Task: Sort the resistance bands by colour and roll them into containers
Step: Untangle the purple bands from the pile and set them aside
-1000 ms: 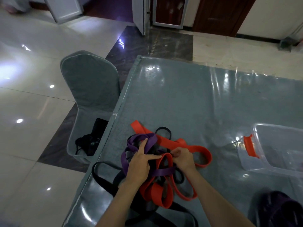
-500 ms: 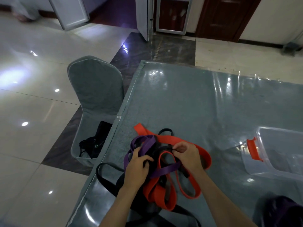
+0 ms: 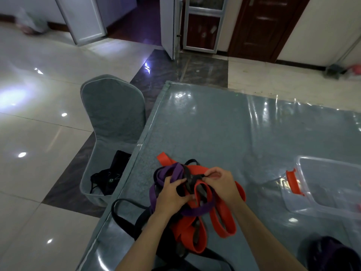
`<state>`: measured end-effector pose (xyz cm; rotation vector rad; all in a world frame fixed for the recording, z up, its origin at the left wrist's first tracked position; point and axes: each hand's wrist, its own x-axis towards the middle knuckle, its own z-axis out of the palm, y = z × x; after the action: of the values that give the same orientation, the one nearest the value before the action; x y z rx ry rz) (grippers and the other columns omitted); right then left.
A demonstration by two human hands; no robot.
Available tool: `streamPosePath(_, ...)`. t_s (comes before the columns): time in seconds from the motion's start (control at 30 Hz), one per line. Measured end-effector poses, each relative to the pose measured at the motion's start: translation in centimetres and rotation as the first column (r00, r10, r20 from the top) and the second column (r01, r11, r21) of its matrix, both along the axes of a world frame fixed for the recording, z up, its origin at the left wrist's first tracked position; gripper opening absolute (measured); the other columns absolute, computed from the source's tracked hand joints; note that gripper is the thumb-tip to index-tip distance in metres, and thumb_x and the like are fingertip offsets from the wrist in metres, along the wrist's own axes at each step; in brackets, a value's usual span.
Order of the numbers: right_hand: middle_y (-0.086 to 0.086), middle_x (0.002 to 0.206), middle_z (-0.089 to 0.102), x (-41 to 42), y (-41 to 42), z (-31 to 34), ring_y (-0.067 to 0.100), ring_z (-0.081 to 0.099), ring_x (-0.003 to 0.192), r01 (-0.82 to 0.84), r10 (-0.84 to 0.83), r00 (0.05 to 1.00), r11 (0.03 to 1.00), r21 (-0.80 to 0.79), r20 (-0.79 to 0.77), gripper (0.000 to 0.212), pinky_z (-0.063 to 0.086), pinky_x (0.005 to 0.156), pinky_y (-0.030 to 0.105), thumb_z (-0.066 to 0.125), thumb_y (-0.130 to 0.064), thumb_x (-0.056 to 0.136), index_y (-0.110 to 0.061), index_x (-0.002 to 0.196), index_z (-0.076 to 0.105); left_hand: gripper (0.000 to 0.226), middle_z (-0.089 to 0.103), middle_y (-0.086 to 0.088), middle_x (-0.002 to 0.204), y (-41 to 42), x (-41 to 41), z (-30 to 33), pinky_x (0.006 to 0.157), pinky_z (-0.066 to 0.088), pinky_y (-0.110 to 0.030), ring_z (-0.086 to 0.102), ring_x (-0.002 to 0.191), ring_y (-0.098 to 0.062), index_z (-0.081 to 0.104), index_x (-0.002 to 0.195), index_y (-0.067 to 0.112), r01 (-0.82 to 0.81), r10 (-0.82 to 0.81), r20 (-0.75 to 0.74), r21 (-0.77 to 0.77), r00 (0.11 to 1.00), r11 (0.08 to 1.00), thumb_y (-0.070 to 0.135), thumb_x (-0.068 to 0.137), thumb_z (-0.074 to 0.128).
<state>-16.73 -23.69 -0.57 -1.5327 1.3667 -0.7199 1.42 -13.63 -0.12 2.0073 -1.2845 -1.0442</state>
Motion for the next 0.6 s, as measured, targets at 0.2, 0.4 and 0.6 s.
streamPosePath(0.2, 0.003, 0.079, 0.068, 0.3, -0.3, 0.0, -0.005, 0.062, 0.055, -0.122, 0.144, 0.988, 0.952, 0.282, -0.058, 0.028, 0.044, 0.051, 0.008, 0.085, 0.003, 0.079, -0.004, 0.098, 0.064, 0.102, 0.012, -0.004, 0.171, 0.6, -0.2, -0.5, 0.121, 0.032, -0.039, 0.026, 0.157, -0.024, 0.046, 0.156, 0.032, 0.069, -0.060, -0.094, 0.096, 0.994, 0.993, 0.049, 0.067, 0.094)
streamPosePath(0.4, 0.003, 0.092, 0.069, 1.2, -0.3, 1.4, 0.019, 0.061, 0.085, -0.150, 0.209, 0.976, 0.847, 0.511, -0.061, 0.031, 0.047, 0.070, 0.032, 0.068, -0.008, 0.090, -0.023, 0.117, 0.065, 0.099, 0.010, -0.009, 0.171, 0.8, 0.0, -0.8, 0.122, 0.029, -0.035, 0.026, 0.157, -0.024, 0.050, 0.153, 0.037, 0.123, -0.117, -0.094, 0.067, 0.989, 0.990, 0.047, 0.065, 0.096)
streamPosePath(0.6, 0.008, 0.123, 0.073, 1.3, -0.3, 1.7, 0.016, 0.064, 0.111, -0.239, 0.236, 0.969, 0.831, 0.501, 0.071, 0.036, 0.048, 0.095, 0.026, 0.052, -0.007, 0.095, -0.016, 0.123, 0.073, 0.102, 0.014, -0.014, 0.170, 0.7, 0.0, -1.3, 0.123, 0.029, -0.036, 0.026, 0.157, -0.026, 0.047, 0.153, 0.038, 0.149, -0.145, -0.068, 0.047, 0.987, 0.988, 0.047, 0.065, 0.097)
